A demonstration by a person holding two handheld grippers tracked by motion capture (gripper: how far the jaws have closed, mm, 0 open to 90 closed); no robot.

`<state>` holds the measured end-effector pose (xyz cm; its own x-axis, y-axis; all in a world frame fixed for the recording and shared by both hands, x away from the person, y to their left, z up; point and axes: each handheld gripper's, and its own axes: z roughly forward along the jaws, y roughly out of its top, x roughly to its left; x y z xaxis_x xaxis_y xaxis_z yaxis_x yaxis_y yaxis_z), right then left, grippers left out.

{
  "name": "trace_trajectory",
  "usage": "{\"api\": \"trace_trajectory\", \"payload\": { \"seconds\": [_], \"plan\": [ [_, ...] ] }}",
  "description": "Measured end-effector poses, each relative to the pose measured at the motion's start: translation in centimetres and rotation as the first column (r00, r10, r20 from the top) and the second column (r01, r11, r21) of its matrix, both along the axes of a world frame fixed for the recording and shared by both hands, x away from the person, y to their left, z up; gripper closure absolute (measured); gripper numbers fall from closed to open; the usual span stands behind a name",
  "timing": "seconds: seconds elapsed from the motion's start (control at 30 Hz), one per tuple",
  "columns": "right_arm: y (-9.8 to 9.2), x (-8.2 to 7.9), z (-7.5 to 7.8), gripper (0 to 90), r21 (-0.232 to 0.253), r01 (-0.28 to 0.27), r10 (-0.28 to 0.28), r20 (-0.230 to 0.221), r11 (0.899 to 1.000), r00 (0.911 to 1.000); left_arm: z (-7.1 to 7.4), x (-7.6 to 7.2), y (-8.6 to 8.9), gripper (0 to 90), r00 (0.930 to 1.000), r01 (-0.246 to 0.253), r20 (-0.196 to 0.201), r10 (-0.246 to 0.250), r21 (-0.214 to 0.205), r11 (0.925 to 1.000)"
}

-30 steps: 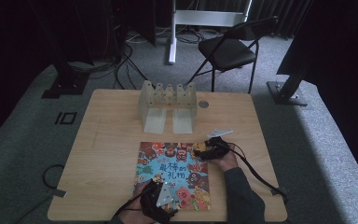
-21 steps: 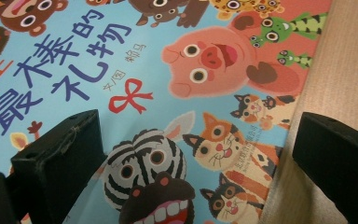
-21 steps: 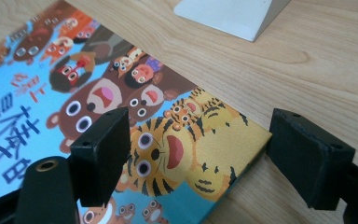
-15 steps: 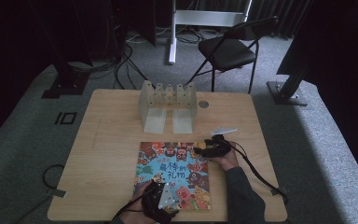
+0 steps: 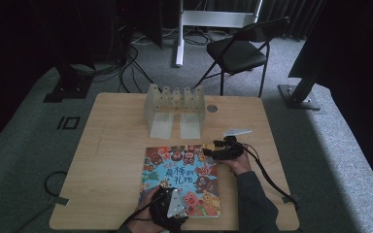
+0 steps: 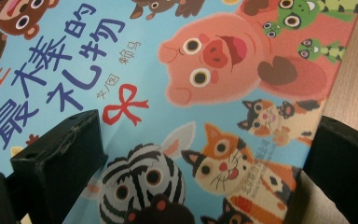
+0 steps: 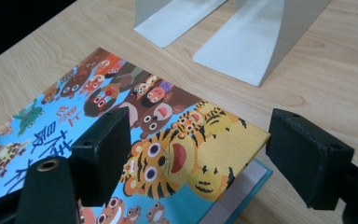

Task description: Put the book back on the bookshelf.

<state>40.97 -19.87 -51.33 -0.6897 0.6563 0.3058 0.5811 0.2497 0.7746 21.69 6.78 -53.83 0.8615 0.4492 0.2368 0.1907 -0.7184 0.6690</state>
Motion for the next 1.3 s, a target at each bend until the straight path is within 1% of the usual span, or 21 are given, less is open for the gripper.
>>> {"api": "trace_trajectory", "payload": {
  "seconds": [0.2, 0.23, 0.27, 0.3, 0.33, 0.4, 0.57, 0.63, 0.67, 0.73, 0.77, 0.87, 0.93, 1.03, 1.1, 1.13, 1.17, 1.2, 1.23, 1.3],
  "plan": [
    [0.0, 0.1, 0.3, 21.8, 0.004, 0.002, -0.002, -0.003, 1.0, 1.0, 0.0, -0.1, -0.3, 1.8, 0.9999, -0.008, 0.014, 0.008, -0.006, 1.0],
    [0.0, 0.1, 0.3, 21.8, 0.006, 0.002, -0.002, -0.001, 1.0, 1.0, 0.1, -0.2, -0.3, 1.8, 0.9995, -0.009, 0.031, 0.009, -0.009, 0.9999],
    [0.0, 0.1, 0.4, 21.9, 0.013, 0.001, -0.001, -0.001, 1.0, 1.0, 0.1, -0.5, -0.3, 2.0, 0.9978, -0.01, 0.065, 0.011, -0.014, 0.9999],
    [-0.1, 0.1, 0.5, 22.0, 0.021, -0.001, 0.001, 0.002, 1.0, 1.0, 0.3, -0.9, -0.4, 2.7, 0.9935, -0.007, 0.114, 0.008, -0.008, 0.9999],
    [-0.1, 0.1, 0.5, 22.0, 0.021, -0.001, 0.001, 0.002, 1.0, 1.0, 0.3, -0.9, -0.4, 2.7, 0.9935, -0.007, 0.114, 0.008, -0.008, 0.9999],
    [-0.1, 0.1, 0.5, 22.8, 0.023, -0.003, 0.003, 0.002, 1.0, 1.0, 0.6, -1.0, -0.2, 2.8, 0.9922, -0.011, 0.124, 0.014, -0.025, 0.9996],
    [0.1, 0.0, 0.3, 22.9, 0.007, -0.008, 0.008, -0.008, 1.0, 0.9999, 1.1, -1.0, 0.2, 3.8, 0.9918, -0.015, 0.126, 0.023, -0.059, 0.9981],
    [0.1, -0.1, 0.4, 23.8, 0.019, -0.017, 0.018, -0.014, 1.0, 0.9997, 1.4, -0.9, 0.3, 3.9, 0.9916, -0.02, 0.126, 0.029, -0.072, 0.9972],
    [0.1, -0.1, 0.5, 25.8, 0.034, -0.027, 0.028, -0.021, 0.999, 0.9994, 1.5, -0.9, 0.3, 3.8, 0.9917, -0.019, 0.125, 0.028, -0.073, 0.9971],
    [0.2, -0.1, 0.7, 27.5, 0.035, -0.031, 0.032, -0.02, 0.999, 0.9993, 1.6, -0.9, 0.4, 3.9, 0.9899, -0.023, 0.138, 0.033, -0.075, 0.9969],
    [0.4, -0.1, 1.0, 30.7, 0.039, -0.047, 0.048, -0.019, 0.998, 0.9987, 1.6, -0.8, 0.4, 4.9, 0.9902, -0.023, 0.136, 0.033, -0.077, 0.9967],
    [0.6, 0.0, 1.3, 32.4, 0.048, -0.058, 0.059, -0.018, 0.997, 0.9981, 1.7, -0.8, 0.5, 5.0, 0.9903, -0.023, 0.135, 0.034, -0.083, 0.9963],
    [0.9, 0.3, 1.7, 36.3, 0.044, -0.062, 0.062, -0.014, 0.997, 0.998, 1.8, -0.8, 0.7, 5.4, 0.9906, -0.023, 0.132, 0.036, -0.093, 0.9954],
    [1.0, 0.5, 1.8, 39.6, 0.061, -0.071, 0.073, -0.019, 0.996, 0.9972, 2.0, -0.7, 0.8, 5.4, 0.9916, -0.02, 0.125, 0.033, -0.107, 0.994],
    [1.1, 0.7, 1.9, 41.7, 0.062, -0.079, 0.081, -0.027, 0.995, 0.9963, 2.0, -0.6, 0.9, 5.4, 0.9922, -0.02, 0.12, 0.034, -0.116, 0.993],
    [1.3, 0.8, 2.0, 43.8, 0.068, -0.085, 0.087, -0.031, 0.994, 0.9957, 2.0, -0.6, 1.0, 5.4, 0.9934, -0.022, 0.109, 0.036, -0.123, 0.9922],
    [1.2, 0.9, 2.1, 45.7, 0.079, -0.086, 0.089, -0.031, 0.993, 0.9956, 2.0, -0.6, 1.0, 5.4, 0.9934, -0.022, 0.109, 0.036, -0.123, 0.9922],
    [1.1, 1.0, 2.2, 47.6, 0.091, -0.087, 0.091, -0.036, 0.992, 0.9953, 2.0, -0.5, 1.0, 5.6, 0.9942, -0.025, 0.101, 0.038, -0.131, 0.991],
    [1.1, 1.0, 2.2, 47.6, 0.091, -0.087, 0.091, -0.036, 0.992, 0.9953, 2.0, -0.5, 1.1, 5.6, 0.9949, -0.024, 0.094, 0.037, -0.136, 0.9904],
    [1.0, 1.2, 2.3, 49.9, 0.107, -0.09, 0.095, -0.045, 0.99, 0.9945, 2.1, -0.5, 1.2, 6.1, 0.9959, -0.023, 0.083, 0.035, -0.14, 0.9899]
  ]
}}
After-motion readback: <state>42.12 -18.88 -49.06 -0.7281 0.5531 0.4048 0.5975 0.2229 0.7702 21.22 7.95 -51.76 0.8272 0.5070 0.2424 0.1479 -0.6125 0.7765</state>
